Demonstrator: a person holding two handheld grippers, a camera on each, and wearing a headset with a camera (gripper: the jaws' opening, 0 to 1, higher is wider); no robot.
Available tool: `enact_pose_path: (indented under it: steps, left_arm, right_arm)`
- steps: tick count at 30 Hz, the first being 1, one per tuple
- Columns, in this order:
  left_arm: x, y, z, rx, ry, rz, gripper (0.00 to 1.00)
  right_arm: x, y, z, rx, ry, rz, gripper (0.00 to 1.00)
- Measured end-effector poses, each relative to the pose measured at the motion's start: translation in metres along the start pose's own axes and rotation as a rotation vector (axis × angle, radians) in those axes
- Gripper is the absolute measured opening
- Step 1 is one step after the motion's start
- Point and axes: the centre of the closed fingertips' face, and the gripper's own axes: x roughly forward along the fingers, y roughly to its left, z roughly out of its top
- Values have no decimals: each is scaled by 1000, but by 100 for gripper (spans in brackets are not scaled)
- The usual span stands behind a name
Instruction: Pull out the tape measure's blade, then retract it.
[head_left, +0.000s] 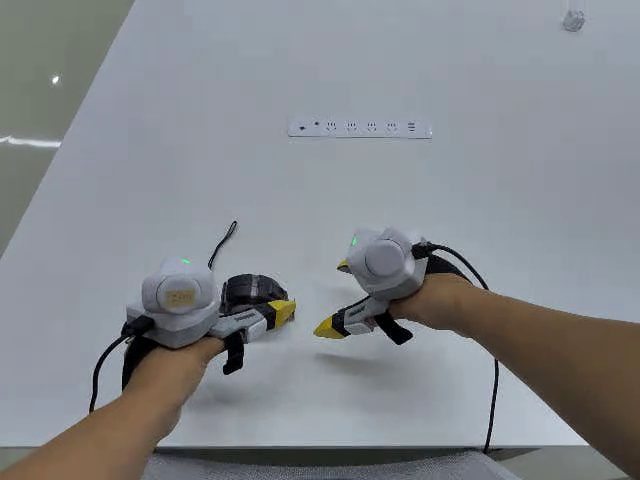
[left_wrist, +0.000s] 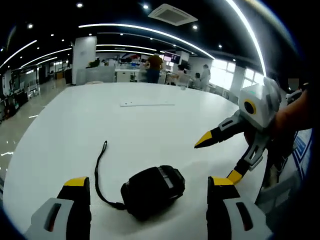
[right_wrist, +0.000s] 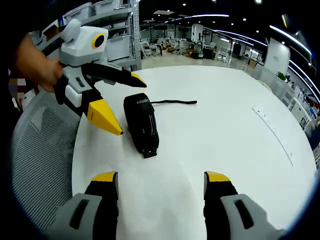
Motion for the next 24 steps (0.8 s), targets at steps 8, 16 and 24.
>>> enact_pose_path:
  steps: [8,16,24]
  left_arm:
    - [-20,13,5,18,-17,-31,100]
    - [-47,24,4,22,2,-80,100]
    - [-71,41,-6,39,35,-81,100]
  right_arm:
    - [-21,-5,-4,114,-69,-70,96]
    - [-59,-17,-17,209,-123,-187,100]
    - [-96,-22,-41,295,-169,-301,100]
